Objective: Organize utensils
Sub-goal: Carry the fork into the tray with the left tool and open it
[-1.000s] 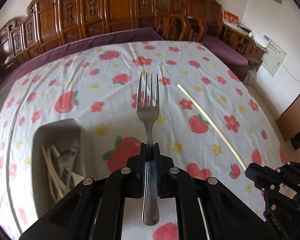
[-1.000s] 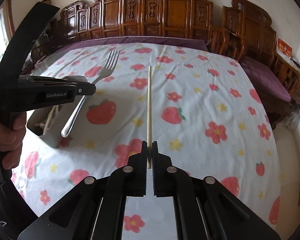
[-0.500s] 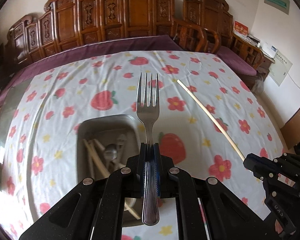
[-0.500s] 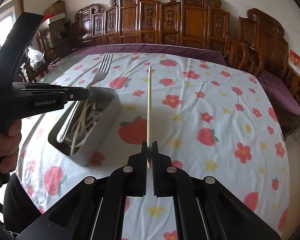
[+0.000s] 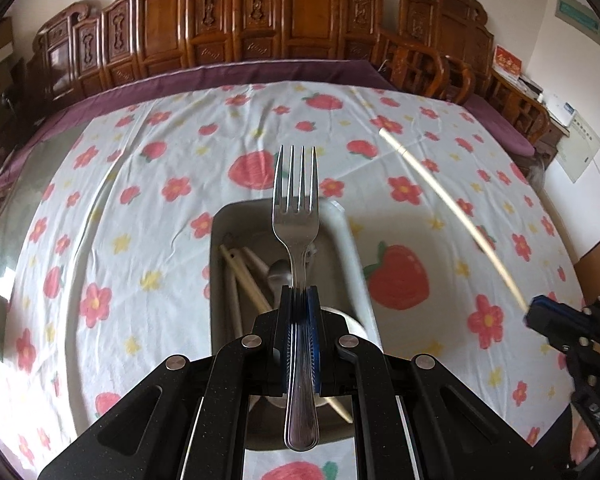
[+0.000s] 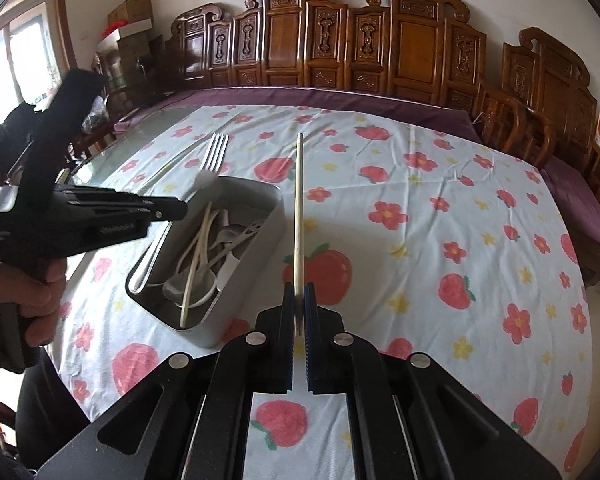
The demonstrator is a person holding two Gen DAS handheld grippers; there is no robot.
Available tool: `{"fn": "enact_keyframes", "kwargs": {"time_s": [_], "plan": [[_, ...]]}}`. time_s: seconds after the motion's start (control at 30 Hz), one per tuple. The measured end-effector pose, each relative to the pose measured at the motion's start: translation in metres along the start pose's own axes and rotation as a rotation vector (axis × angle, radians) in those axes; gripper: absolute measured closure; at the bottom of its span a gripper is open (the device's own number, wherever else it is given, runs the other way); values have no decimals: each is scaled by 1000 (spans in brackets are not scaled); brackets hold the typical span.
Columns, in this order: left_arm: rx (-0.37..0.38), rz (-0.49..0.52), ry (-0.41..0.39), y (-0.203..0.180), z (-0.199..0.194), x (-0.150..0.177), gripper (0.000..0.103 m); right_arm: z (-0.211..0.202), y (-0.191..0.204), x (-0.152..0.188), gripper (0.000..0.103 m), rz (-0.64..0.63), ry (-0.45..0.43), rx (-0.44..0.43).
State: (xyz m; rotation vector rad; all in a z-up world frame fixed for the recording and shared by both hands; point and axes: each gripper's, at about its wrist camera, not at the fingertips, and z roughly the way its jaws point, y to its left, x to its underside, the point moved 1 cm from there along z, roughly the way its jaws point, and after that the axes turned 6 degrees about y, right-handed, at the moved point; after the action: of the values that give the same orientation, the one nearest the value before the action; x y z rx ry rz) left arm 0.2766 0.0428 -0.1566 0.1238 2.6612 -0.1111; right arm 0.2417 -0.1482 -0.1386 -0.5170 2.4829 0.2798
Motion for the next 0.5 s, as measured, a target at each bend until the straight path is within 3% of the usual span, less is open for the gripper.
{"fn": "enact_keyframes", "kwargs": {"time_s": [0.5], "plan": [[-5, -29, 55, 14, 31, 2, 96, 7, 25, -2, 98, -31, 22, -33]]}}
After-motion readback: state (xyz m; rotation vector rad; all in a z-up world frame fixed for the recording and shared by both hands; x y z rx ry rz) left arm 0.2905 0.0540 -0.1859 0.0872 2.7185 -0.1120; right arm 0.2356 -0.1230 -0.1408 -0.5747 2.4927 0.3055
